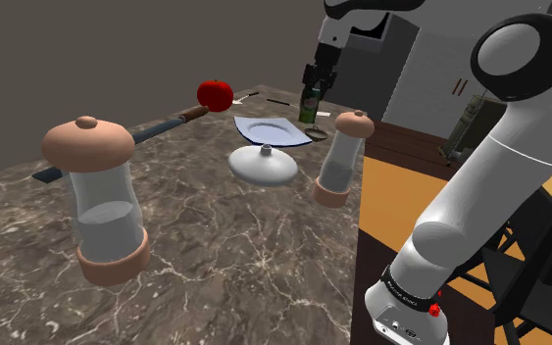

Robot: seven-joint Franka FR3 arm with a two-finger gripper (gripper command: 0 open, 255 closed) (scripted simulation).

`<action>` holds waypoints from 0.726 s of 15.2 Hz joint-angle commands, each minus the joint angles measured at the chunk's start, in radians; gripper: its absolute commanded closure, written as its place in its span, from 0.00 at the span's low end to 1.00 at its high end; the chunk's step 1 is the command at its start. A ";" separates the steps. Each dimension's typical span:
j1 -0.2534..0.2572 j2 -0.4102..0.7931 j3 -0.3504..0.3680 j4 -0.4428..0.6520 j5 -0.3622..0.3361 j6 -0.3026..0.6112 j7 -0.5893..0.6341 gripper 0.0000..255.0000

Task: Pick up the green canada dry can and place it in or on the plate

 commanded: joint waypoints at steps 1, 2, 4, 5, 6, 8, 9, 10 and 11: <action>0.000 0.007 -0.001 0.035 0.001 -0.028 0.001 1.00; -0.001 0.010 -0.001 0.052 0.002 -0.043 0.001 1.00; -0.001 0.017 -0.002 0.088 0.004 -0.071 0.002 1.00; -0.001 0.022 -0.003 0.107 0.005 -0.086 0.003 1.00; -0.001 0.026 -0.003 0.126 0.006 -0.100 0.003 1.00; -0.002 0.036 -0.004 0.164 0.008 -0.130 0.004 1.00; -0.002 0.041 -0.005 0.185 0.009 -0.145 0.004 1.00; -0.003 0.047 -0.006 0.205 0.010 -0.160 0.005 1.00; -0.003 0.053 -0.006 0.226 0.012 -0.175 0.005 1.00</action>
